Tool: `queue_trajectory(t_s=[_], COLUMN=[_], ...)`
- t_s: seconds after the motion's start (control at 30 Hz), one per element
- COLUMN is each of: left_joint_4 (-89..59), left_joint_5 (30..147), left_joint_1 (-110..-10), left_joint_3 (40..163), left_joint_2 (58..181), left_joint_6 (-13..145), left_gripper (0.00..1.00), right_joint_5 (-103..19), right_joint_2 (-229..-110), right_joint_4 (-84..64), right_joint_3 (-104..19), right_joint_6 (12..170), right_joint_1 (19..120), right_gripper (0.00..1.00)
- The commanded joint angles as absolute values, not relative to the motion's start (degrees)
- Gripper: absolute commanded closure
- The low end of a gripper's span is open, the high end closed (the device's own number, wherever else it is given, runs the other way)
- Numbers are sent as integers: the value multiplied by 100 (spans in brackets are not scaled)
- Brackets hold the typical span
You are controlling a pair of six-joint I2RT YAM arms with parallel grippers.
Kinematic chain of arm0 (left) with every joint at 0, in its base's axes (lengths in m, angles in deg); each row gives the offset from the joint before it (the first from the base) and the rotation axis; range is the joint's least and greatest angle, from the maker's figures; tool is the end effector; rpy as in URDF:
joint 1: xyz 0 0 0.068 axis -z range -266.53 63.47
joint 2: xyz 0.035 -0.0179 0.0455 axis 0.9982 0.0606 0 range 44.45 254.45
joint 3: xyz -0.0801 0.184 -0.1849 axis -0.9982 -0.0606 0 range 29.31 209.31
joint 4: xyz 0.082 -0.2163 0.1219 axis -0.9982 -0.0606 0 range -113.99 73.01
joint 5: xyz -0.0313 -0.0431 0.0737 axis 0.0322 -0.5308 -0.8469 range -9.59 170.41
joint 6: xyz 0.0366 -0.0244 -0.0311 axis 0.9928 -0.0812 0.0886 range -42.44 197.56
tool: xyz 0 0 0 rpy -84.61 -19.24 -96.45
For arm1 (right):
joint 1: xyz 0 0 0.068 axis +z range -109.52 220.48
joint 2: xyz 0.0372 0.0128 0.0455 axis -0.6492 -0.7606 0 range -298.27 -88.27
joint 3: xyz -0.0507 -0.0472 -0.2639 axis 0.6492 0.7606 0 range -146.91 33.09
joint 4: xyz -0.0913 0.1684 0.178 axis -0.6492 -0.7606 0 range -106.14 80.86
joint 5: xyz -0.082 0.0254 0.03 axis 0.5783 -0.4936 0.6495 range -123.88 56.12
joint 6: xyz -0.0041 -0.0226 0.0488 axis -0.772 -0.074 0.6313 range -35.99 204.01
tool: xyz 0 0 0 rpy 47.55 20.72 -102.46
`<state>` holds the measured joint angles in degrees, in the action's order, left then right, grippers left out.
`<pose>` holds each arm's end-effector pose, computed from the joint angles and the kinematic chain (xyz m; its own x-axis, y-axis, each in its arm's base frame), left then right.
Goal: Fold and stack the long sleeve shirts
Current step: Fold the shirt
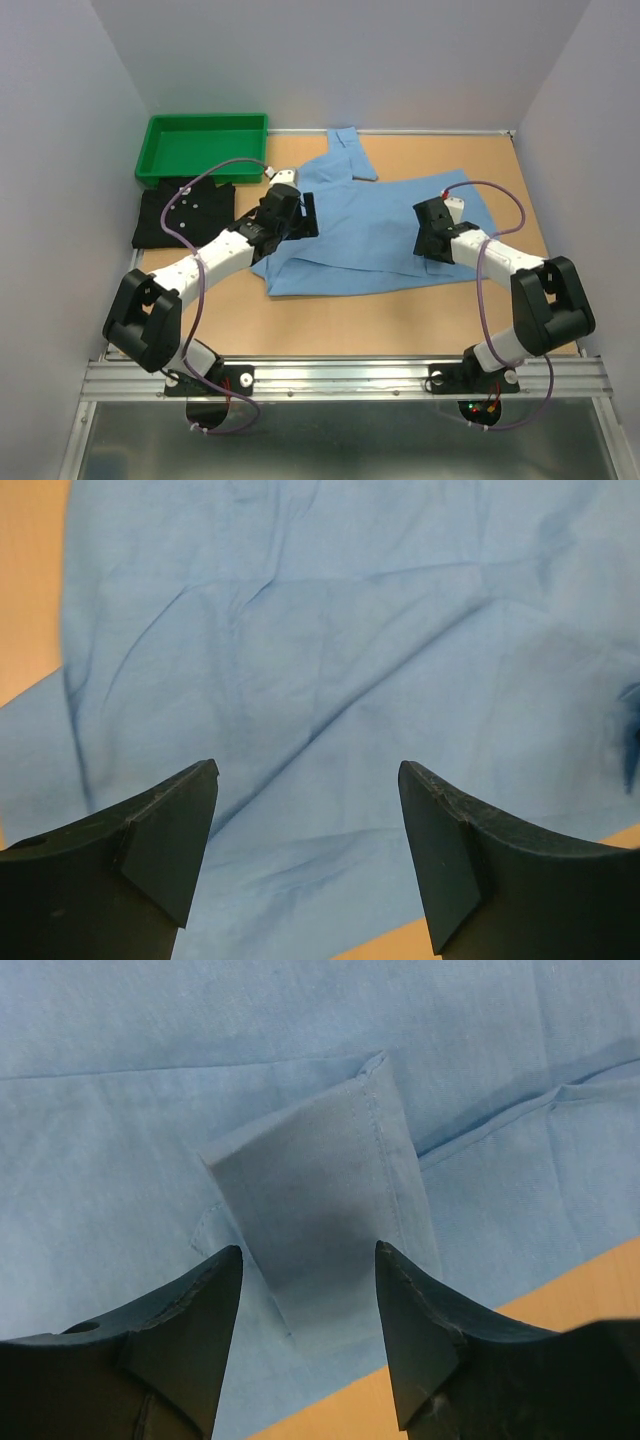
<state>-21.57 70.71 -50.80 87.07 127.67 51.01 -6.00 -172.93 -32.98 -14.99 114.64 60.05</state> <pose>0.2716 -0.1881 0.2700 -0.5679 -0.1342 -0.8121 0.2275 0.9226 -0.3115 0.2694 0.0781 0.1868 -0.7451 0.2131 -0.6320 0.3499 0.9316 -0.0985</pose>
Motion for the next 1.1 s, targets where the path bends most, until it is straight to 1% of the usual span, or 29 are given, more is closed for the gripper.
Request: queue_trajectory(t_s=[0.0,0.2,0.37,0.43,0.5,0.63,0.8,0.93,1.07], left_joint_4=[-2297,-2218,-2192,-2200,-2192,-2192,-2200,-2183,-2157], left_joint_5=[7039,6907,6837,6802,6793,6801,6828,6906,6942], left_joint_1=[-5286,-5348,-5357,-5366,-5366,-5366,-5374,-5374,-5374], left_joint_3=[8180,7783,7651,7590,7555,7528,7502,7484,7484], left_joint_2=[12557,12469,12478,12452,12408,12355,12285,12258,12241], left_joint_6=[5286,5172,5119,5093,5066,5075,5066,5057,5031], left_gripper=[16,16,16,17,17,17,17,17,17], right_joint_5=[-365,-260,399,715,883,1094,1156,481,269], right_joint_2=[-17440,-17704,-17819,-17801,-17792,-17818,-17731,-17459,-17239], right_joint_4=[-3288,-3287,-3314,-3314,-3323,-3331,-3331,-3323,-3323], right_joint_3=[-1903,-2114,-2176,-2202,-2255,-2237,-2097,-1939,-2000], right_joint_6=[11433,11354,11276,11161,11020,10941,10879,11028,11020], right_joint_1=[6008,6105,6114,6114,6105,5938,5438,4718,4077], right_gripper=[39,40,40,42,46,48,48,48,45])
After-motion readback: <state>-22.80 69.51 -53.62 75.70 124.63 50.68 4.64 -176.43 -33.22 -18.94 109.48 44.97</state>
